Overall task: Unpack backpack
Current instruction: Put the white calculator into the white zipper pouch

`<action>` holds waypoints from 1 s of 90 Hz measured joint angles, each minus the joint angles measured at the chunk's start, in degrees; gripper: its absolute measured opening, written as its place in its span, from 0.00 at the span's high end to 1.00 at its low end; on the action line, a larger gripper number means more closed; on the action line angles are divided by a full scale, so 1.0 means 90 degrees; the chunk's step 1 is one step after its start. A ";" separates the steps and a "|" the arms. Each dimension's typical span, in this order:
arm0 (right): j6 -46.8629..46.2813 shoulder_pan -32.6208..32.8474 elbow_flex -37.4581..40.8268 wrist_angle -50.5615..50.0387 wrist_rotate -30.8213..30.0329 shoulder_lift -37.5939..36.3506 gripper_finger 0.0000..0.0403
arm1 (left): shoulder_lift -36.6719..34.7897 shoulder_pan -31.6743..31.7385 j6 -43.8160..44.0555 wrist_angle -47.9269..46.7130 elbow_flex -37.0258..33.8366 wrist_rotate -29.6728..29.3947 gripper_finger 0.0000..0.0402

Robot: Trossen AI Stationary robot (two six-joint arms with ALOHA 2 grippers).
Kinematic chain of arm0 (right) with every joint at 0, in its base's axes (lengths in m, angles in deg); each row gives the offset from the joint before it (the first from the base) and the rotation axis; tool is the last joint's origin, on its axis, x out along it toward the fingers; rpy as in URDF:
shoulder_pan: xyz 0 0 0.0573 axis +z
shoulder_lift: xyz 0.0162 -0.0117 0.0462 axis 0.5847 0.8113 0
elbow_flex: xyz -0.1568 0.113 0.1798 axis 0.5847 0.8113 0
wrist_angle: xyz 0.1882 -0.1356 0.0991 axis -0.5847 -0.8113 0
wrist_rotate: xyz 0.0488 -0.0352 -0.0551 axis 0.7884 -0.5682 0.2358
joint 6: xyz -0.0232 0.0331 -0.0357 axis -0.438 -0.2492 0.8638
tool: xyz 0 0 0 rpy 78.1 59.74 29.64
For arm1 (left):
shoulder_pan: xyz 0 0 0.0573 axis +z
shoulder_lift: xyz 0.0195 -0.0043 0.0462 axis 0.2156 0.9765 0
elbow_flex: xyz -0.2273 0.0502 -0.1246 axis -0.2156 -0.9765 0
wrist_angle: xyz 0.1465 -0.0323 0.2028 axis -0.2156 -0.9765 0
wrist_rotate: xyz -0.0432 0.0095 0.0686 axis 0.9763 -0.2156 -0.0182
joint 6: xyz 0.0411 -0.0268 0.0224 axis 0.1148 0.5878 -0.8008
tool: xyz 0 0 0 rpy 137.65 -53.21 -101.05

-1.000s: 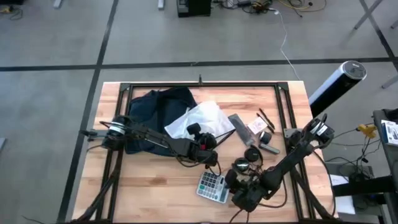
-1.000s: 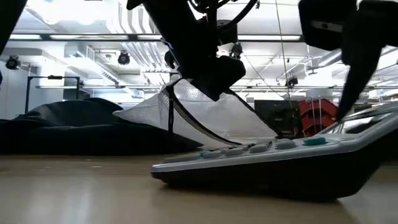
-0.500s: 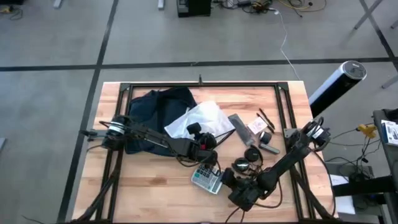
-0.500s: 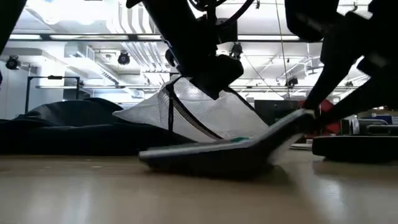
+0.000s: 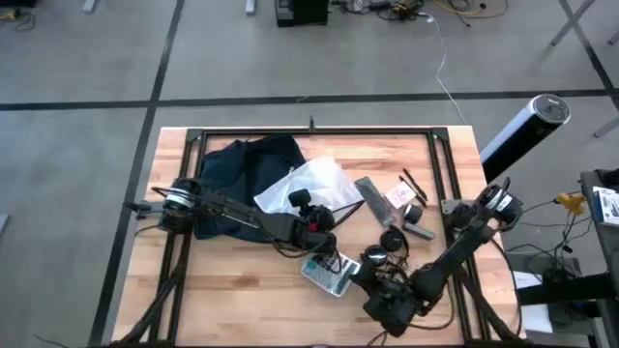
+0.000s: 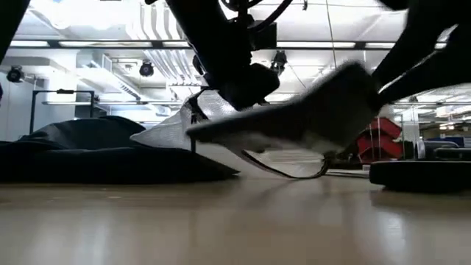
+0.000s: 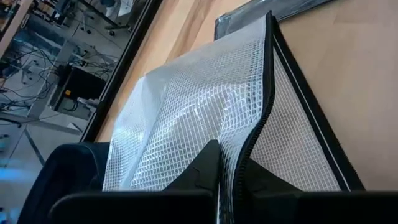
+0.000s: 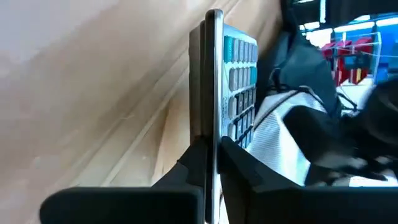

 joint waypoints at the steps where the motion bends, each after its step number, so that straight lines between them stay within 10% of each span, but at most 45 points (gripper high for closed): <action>1: -0.0065 0.0024 -0.0015 -0.0070 -0.0030 -0.0024 0.98 | 0.0000 0.0001 0.0011 -0.0003 0.0000 0.0000 1.00; 30: -0.2363 -0.0050 -0.0137 -0.1815 -0.0485 -0.0285 0.98 | 0.0000 0.0003 -0.0021 0.0223 0.0039 0.0430 1.00; 90: -0.5197 0.0015 -0.0798 -0.5420 -0.0625 -0.0818 0.98 | -0.1026 -0.0014 -0.1077 0.1987 0.0051 0.3657 1.00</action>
